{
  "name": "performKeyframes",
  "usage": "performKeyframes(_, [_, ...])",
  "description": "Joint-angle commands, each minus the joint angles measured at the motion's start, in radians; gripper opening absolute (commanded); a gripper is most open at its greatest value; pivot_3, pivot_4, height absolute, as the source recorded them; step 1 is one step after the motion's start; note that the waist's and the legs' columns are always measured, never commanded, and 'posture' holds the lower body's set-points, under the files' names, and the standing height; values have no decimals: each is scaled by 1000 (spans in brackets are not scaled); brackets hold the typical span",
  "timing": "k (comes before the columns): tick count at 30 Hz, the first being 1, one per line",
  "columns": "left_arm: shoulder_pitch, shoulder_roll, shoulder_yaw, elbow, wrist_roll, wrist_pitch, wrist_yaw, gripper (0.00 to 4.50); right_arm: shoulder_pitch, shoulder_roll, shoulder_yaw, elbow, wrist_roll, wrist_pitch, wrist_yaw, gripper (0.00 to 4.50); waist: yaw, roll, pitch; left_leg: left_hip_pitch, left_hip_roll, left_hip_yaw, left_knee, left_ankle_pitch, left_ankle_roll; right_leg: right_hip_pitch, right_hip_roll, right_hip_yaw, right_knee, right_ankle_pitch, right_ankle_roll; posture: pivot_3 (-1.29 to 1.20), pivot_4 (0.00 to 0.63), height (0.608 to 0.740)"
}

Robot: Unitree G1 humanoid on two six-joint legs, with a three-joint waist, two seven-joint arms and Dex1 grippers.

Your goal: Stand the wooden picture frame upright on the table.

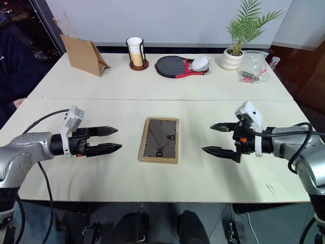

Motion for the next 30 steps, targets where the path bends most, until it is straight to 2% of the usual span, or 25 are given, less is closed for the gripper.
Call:
performKeyframes(1, [-20,21,2,11,25,-40,-27,4500,0,4,-26,-25,0,-19,-11,4411,0,0,0,0,0,0,0,0,0,0,0,0,0,0,0,0,150,740])
performKeyframes(30, [-50,11,-23,40,67,-42,-58,4500,-18,23,3,-15,-11,-41,-25,4411,0,0,0,0,0,0,1,0,0,0,0,0,0,0,0,0,150,740])
